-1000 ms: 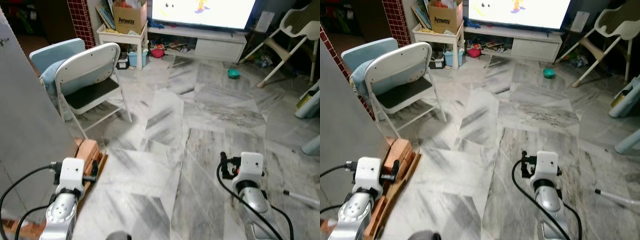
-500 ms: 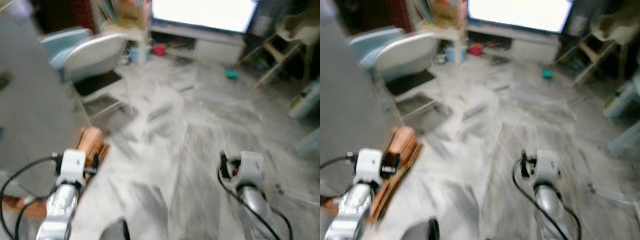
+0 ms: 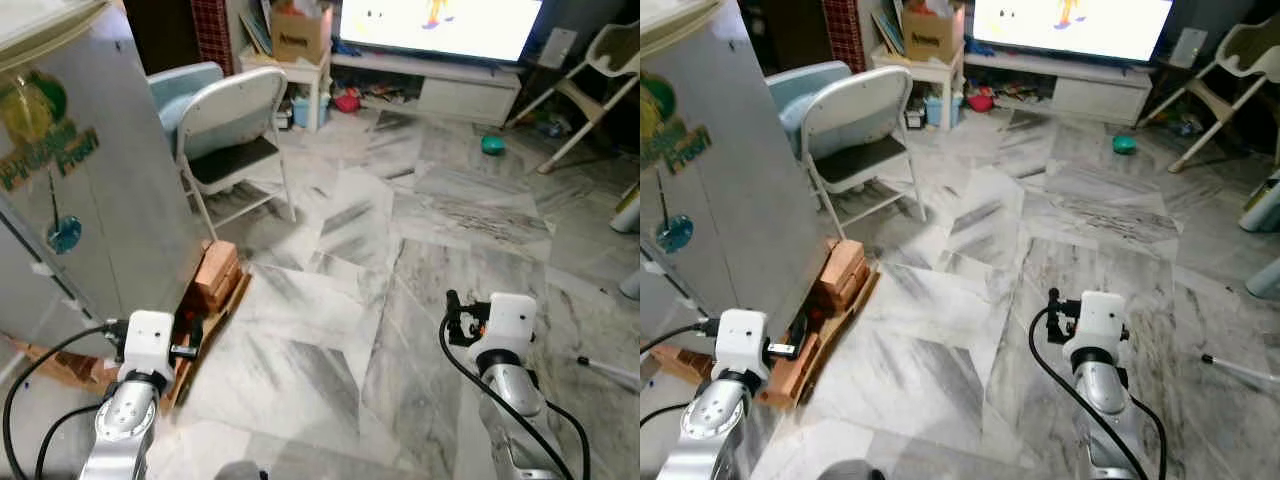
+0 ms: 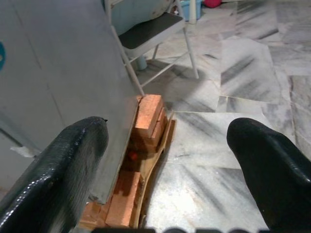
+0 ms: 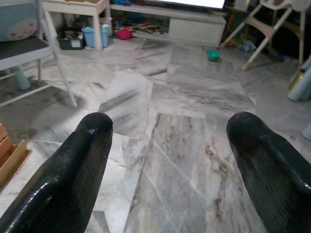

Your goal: Restocking fridge

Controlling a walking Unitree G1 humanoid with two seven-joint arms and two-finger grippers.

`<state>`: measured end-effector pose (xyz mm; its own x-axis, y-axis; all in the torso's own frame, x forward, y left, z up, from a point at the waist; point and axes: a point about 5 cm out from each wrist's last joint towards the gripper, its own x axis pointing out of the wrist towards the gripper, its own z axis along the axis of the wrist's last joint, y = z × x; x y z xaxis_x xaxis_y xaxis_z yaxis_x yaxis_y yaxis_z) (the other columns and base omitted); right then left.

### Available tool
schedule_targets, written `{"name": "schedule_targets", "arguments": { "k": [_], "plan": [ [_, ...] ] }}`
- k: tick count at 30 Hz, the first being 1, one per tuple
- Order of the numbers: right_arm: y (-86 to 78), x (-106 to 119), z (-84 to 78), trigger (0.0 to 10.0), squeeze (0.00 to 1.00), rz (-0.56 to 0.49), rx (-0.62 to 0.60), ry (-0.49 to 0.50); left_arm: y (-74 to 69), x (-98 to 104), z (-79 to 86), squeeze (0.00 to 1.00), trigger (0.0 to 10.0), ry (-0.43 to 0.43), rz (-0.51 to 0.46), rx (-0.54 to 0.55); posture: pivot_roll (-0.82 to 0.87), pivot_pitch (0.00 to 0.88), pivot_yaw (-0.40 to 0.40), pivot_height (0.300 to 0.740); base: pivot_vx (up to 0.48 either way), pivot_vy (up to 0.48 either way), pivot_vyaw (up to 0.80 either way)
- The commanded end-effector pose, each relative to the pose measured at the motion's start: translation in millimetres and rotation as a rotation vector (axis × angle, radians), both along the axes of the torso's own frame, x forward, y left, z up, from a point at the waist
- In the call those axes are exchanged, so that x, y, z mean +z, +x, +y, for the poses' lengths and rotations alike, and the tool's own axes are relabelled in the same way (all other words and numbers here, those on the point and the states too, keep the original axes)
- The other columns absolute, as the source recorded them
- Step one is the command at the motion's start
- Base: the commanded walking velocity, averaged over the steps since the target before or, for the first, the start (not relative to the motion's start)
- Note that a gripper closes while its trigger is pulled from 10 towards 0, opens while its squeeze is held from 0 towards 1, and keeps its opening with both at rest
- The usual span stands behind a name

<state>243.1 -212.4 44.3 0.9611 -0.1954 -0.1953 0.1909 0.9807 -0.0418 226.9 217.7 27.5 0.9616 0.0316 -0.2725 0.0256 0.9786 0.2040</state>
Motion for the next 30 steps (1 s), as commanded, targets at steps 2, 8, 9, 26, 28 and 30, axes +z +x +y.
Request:
{"name": "schedule_targets", "arguments": {
  "k": [2, 8, 9, 26, 28, 30],
  "plan": [
    [-0.7, 2, -2.8, 10.0, 0.0, -0.006, -0.009, 0.003, 5.1, 3, 3.1, 0.0, 10.0, -0.003, -0.008, -0.006, -0.01, 0.0, -0.021, 0.74, 0.0, 0.48, 0.0],
    [2.3, 3, -1.3, 10.0, 0.0, -0.009, 0.002, 0.001, 10.1, 6, 6.8, 0.0, 10.0, -0.012, -0.026, -0.002, -0.01, 0.0, -0.017, 0.74, 0.0, 0.48, 0.0],
    [3.0, 3, -1.1, 10.0, 0.0, -0.01, 0.004, 0.001, 10.3, 6, 7.1, 0.0, 10.0, -0.014, -0.029, -0.001, -0.01, 0.0, -0.017, 0.74, 0.0, 0.48, 0.0],
    [3.8, -1, 3.0, 10.0, 0.0, 0.009, 0.046, 0.003, 5.5, 1, 3.2, 0.0, 10.0, -0.059, -0.021, 0.035, 0.0, 0.0, -0.032, 0.74, 0.0, 0.478, -0.29],
    [3.8, -2, 3.3, 10.0, 0.0, 0.011, 0.051, 0.006, 5.4, 1, 2.9, 0.0, 10.0, -0.053, -0.023, 0.037, 0.01, 0.0, -0.037, 0.74, 0.0, 0.48, 0.0],
    [4.2, -1, 8.3, 10.0, 0.0, 0.004, 0.081, 0.032, 5.8, 1, 4.3, 0.0, 10.0, -0.06, -0.028, 0.059, 0.01, 0.0, -0.04, 0.74, 0.0, 0.48, 0.0]
  ]
}}
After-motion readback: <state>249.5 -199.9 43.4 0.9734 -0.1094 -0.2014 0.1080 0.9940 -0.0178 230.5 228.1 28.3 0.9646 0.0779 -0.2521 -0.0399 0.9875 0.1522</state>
